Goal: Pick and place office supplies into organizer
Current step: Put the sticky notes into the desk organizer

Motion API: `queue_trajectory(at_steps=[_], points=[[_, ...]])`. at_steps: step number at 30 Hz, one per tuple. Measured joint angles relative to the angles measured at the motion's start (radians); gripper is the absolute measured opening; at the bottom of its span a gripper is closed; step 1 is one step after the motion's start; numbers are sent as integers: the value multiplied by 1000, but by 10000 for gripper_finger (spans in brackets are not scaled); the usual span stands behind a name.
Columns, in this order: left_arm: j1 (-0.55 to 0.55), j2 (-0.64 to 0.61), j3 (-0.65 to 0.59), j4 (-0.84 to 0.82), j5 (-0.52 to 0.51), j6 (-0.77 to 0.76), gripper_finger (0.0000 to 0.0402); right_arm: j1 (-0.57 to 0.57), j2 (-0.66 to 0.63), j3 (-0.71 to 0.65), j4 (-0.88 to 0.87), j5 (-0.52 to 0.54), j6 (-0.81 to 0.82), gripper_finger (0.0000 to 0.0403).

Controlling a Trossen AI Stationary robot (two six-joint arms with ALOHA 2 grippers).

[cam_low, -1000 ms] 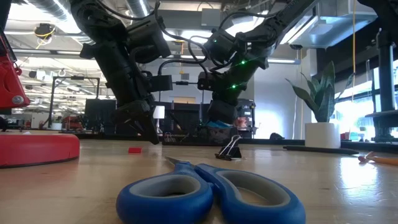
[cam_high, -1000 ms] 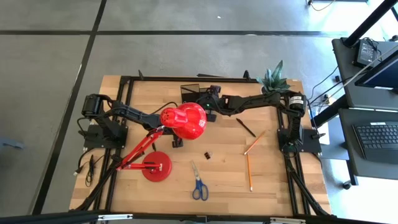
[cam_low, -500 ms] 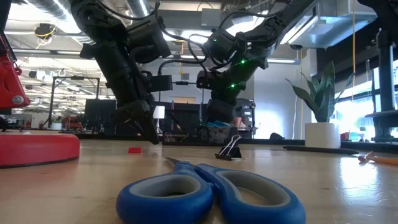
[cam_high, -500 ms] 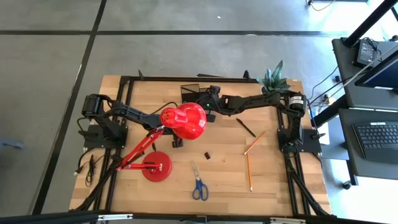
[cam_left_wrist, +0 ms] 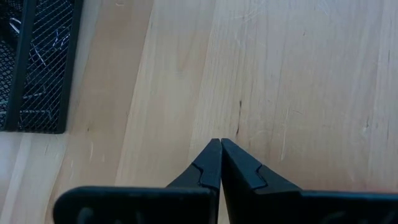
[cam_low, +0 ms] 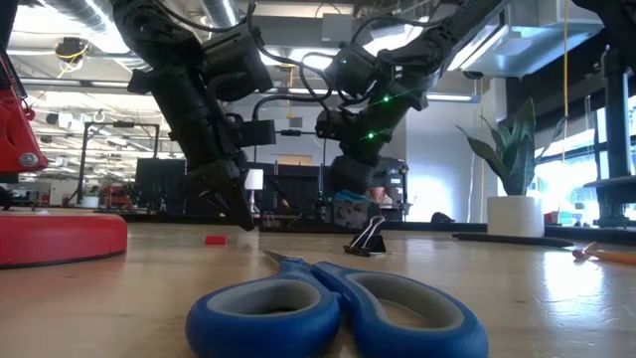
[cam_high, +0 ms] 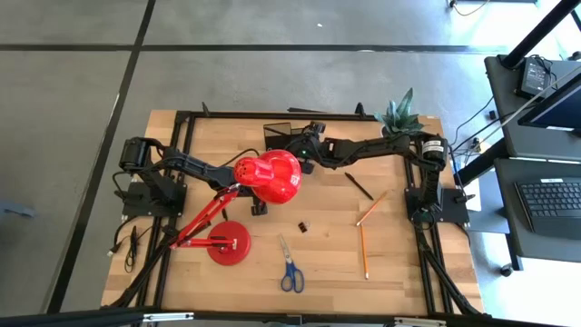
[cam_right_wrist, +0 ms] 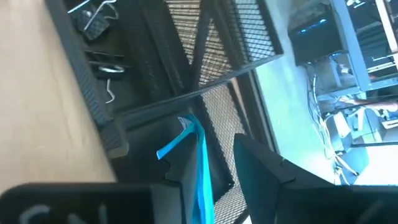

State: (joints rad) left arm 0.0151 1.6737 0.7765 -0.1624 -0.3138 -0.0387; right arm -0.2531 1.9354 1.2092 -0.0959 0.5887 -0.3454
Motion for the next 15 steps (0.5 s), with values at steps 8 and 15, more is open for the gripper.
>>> queue_trajectory(at_steps=[8, 15], points=[[0, 0, 0, -16, 0, -1, 4, 1, -1, 41, -9, -56, 9, 108], [0, 0, 0, -30, 0, -18, 4, 1, -1, 52, -52, -67, 5, 108]])
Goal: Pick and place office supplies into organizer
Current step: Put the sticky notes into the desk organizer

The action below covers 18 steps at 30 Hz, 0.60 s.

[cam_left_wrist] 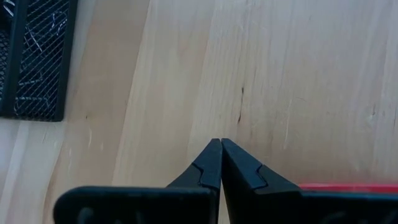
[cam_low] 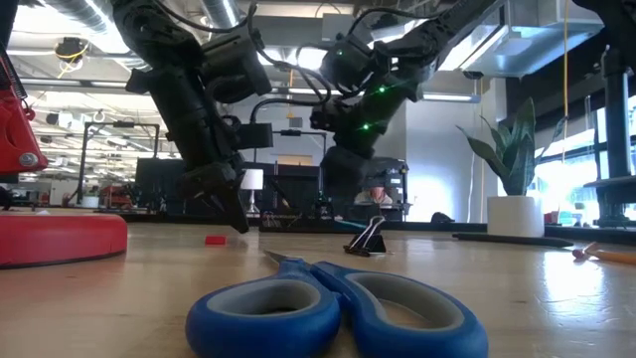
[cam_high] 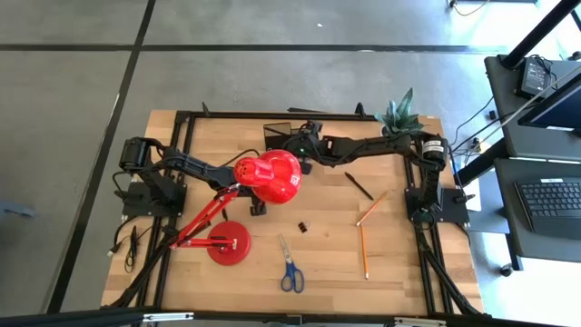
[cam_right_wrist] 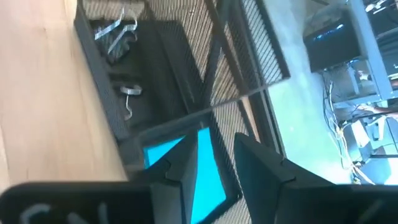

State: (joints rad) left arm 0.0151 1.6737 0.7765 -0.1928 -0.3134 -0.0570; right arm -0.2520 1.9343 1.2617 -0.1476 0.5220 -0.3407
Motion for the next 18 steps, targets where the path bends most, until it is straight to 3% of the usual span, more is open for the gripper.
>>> queue_trajectory(at_steps=[3, 9, 15, 18], points=[[0, 0, 0, 0, 0, 0, 4, 0, 0, 21, -81, -24, 26, 108], [0, 0, 0, -2, 0, 0, 4, -39, 0, 36, -123, -210, 103, 108], [0, 0, 0, -3, 0, -10, 4, -98, 0, 37, -129, -241, 101, 108], [0, 0, 0, -8, 0, -10, 4, -127, 0, 36, -139, -313, 103, 108]])
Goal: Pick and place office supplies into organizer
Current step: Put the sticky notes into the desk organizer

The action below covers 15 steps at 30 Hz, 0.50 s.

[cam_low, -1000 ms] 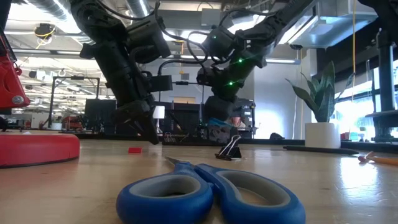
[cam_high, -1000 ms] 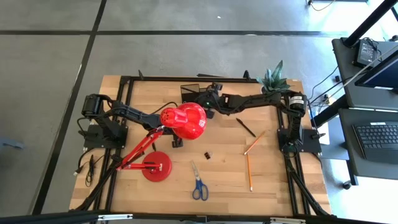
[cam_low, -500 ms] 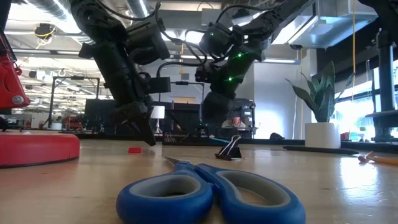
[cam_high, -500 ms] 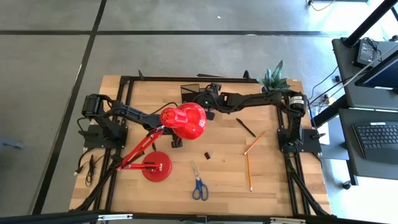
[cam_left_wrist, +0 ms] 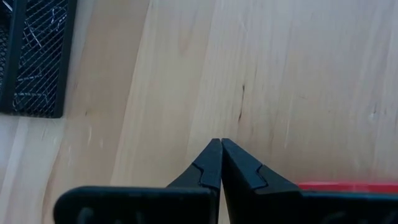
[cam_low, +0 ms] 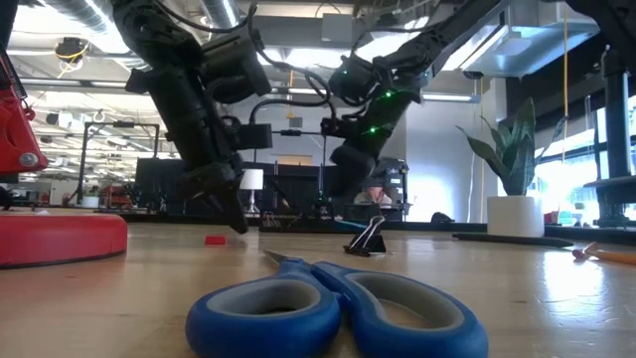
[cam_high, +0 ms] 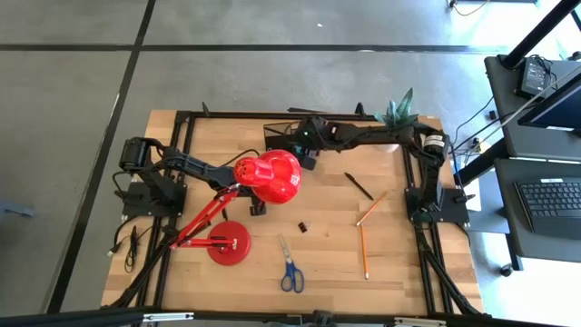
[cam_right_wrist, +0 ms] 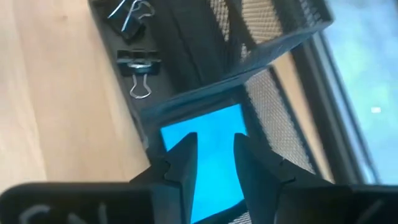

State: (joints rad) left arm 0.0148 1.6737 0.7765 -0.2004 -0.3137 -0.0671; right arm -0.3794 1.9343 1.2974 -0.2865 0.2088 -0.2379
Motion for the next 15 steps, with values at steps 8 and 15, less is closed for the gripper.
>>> queue_trajectory(at_steps=[8, 15], points=[[0, 0, 0, -10, 0, 0, 4, -31, 26, -11, 10, -49, -1, 108], [0, 0, 0, -13, 0, -1, 4, -31, 86, -12, 13, -55, -3, 108]])
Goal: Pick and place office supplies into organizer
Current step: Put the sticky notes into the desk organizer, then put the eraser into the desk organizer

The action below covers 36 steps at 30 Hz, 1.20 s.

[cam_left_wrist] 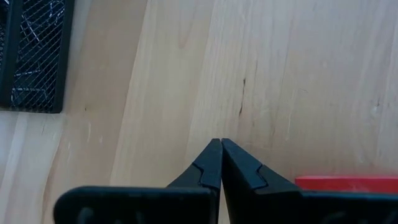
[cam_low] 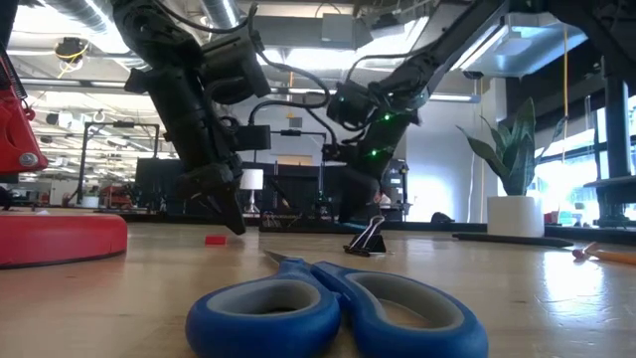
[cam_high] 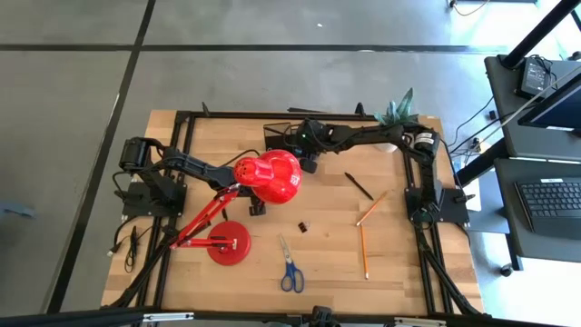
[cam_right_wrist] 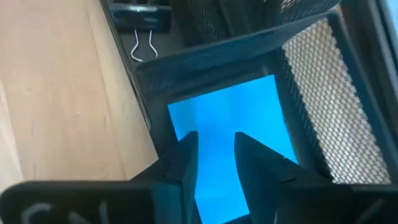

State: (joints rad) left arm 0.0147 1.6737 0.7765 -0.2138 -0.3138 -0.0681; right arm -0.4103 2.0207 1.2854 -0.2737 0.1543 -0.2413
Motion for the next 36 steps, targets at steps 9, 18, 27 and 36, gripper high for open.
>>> queue_trajectory(at_steps=[9, 18, 27, 36], points=[[0, 0, 0, 0, 0, 0, 4, 0, 29, 1, 7, 0, 4, 108], [0, 0, 0, -7, 0, -23, 4, 0, 38, 2, 11, 1, 5, 108], [0, 0, 0, -9, 0, -26, 4, 0, 29, 49, -18, 8, 6, 108], [0, 0, 0, -23, 0, -26, 4, 0, 28, 155, -229, 10, 28, 108]])
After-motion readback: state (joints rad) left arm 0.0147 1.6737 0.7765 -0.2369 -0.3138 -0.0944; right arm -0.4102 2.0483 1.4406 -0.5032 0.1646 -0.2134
